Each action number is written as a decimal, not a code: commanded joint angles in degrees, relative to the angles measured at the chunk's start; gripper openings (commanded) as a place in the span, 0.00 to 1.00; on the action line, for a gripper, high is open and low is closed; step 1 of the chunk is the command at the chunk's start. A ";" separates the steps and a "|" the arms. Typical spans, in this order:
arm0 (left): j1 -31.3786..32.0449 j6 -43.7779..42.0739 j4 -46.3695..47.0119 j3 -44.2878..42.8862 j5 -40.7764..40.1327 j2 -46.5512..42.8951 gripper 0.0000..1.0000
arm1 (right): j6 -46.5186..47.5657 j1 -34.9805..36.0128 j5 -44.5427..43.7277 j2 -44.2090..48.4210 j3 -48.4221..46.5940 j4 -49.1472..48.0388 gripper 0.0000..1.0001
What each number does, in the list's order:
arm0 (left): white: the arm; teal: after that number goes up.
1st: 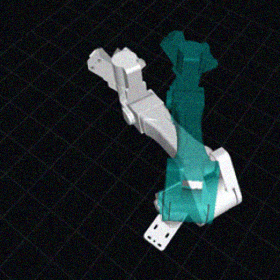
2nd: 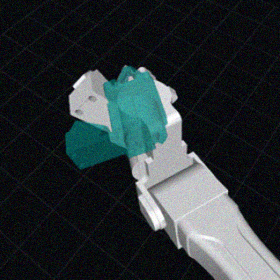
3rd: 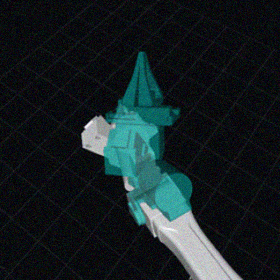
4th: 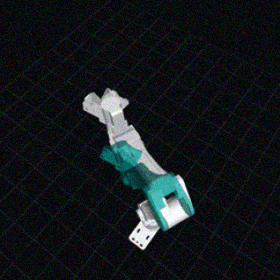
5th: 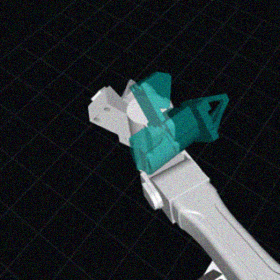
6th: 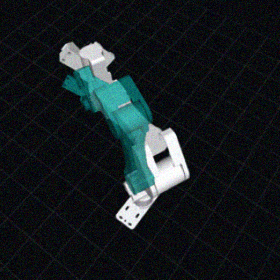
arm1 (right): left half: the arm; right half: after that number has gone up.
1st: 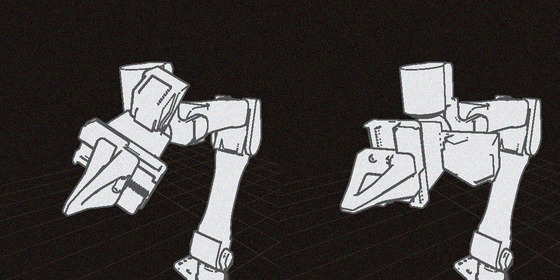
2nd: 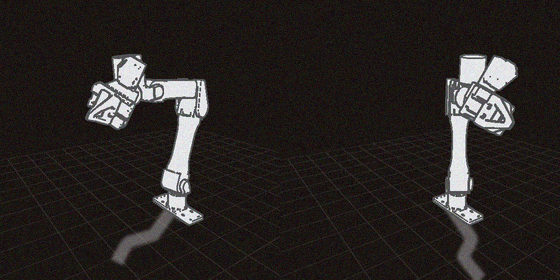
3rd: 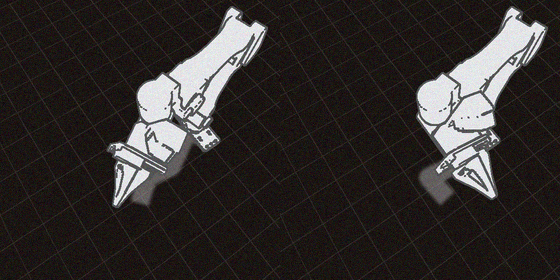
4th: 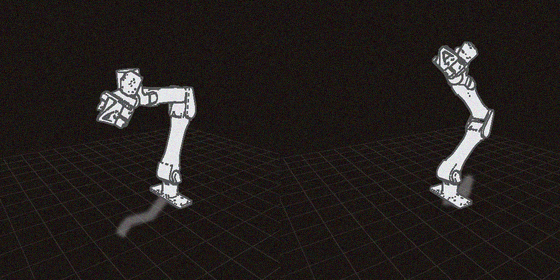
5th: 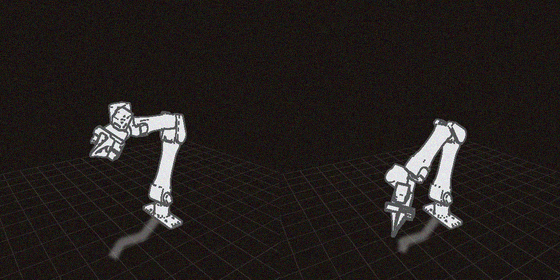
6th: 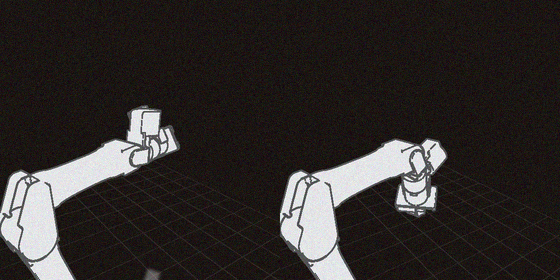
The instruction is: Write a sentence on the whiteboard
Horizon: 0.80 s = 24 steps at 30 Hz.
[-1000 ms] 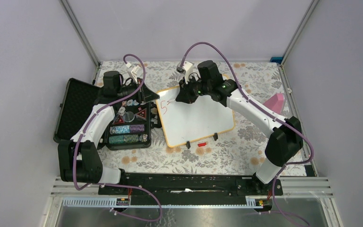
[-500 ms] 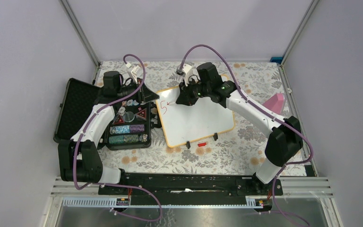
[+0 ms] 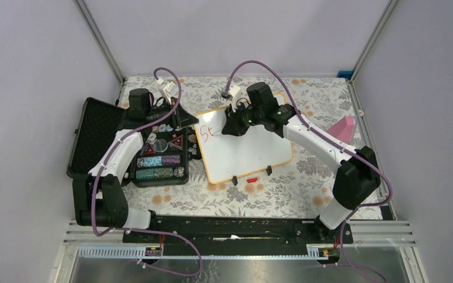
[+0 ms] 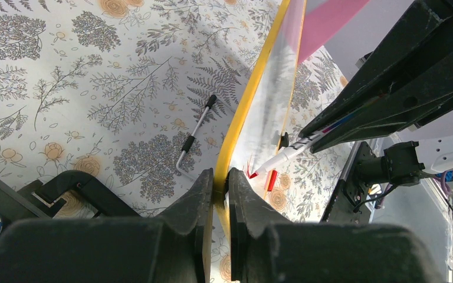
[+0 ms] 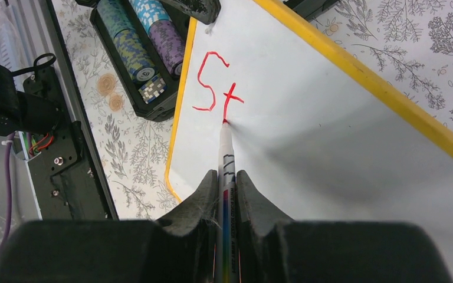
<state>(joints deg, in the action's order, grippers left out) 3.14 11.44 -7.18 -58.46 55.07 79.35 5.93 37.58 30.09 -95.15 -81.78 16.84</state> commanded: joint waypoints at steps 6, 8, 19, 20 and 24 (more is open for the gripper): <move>0.12 -1.51 0.60 0.21 -0.91 0.37 0.00 | 2.74 0.16 -3.86 3.53 0.57 -1.24 0.00; 0.12 -1.51 0.63 0.19 -0.92 0.41 0.00 | 2.85 0.16 -4.56 3.57 0.25 -1.21 0.00; 0.12 -1.42 0.59 0.18 -0.77 0.28 0.00 | 2.71 -0.02 -2.46 4.07 -1.51 -0.35 0.00; 0.12 -1.47 0.63 0.18 -0.75 0.20 0.00 | 2.68 0.02 -1.31 4.43 -1.46 -0.11 0.00; 0.12 -1.64 0.46 0.20 -0.58 0.43 0.00 | 2.50 -0.03 1.06 5.52 -1.62 1.28 0.00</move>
<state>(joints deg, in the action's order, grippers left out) 3.14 11.44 -7.14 -58.46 55.31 79.35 7.70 37.65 28.40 -93.10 -81.28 17.65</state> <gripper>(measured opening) 0.110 0.175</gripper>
